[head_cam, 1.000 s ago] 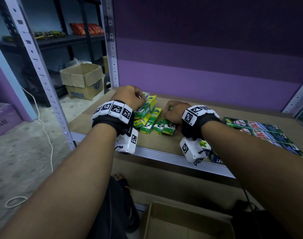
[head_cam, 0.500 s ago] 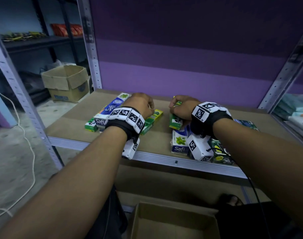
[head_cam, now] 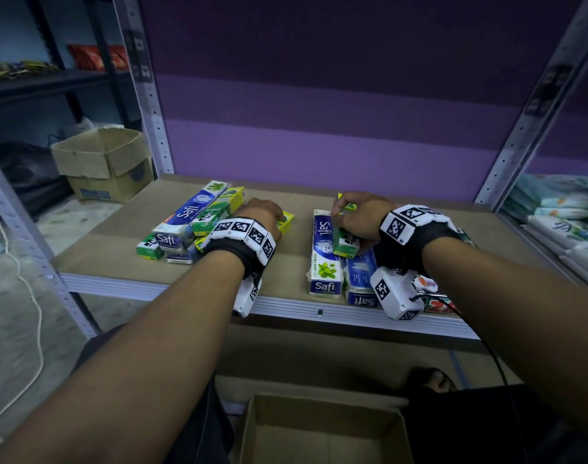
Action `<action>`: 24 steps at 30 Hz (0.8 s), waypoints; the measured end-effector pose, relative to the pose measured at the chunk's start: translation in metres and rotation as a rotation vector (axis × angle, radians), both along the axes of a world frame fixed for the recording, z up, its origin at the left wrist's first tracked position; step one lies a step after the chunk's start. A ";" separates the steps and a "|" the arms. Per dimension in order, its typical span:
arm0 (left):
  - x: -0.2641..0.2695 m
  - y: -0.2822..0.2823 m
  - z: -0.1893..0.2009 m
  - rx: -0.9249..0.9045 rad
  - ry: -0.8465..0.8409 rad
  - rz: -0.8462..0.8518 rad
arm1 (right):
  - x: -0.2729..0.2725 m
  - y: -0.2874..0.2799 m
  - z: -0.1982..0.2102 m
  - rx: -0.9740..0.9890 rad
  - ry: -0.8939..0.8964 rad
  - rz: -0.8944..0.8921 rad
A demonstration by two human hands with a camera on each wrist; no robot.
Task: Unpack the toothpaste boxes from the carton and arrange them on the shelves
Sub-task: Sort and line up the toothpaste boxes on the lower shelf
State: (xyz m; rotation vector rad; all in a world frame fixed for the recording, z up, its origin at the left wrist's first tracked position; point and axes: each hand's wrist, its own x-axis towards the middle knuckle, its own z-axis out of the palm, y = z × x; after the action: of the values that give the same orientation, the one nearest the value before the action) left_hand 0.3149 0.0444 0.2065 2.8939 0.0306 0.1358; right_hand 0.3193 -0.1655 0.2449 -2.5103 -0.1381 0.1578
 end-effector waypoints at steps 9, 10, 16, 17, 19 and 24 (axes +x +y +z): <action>-0.004 0.013 0.022 -0.204 -0.134 0.071 | -0.002 0.009 0.004 0.064 0.008 0.011; -0.006 0.016 0.028 -0.242 -0.152 0.089 | -0.002 0.012 0.004 0.068 -0.003 0.015; -0.022 0.052 0.051 -0.417 -0.274 0.182 | -0.001 0.040 0.009 0.144 -0.018 0.044; -0.024 0.059 0.054 -0.436 -0.290 0.200 | -0.001 0.046 0.010 0.148 -0.028 0.051; -0.029 0.075 0.057 -0.467 -0.323 0.223 | -0.002 0.059 0.012 0.185 -0.032 0.069; -0.042 0.117 0.055 -0.499 -0.379 0.271 | -0.004 0.097 0.016 0.268 -0.068 0.101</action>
State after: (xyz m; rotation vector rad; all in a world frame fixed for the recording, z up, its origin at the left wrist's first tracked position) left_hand 0.2730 0.1610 0.2618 2.3133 0.3378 0.6254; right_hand 0.3151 -0.0684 0.2611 -2.2428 -0.2941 0.0887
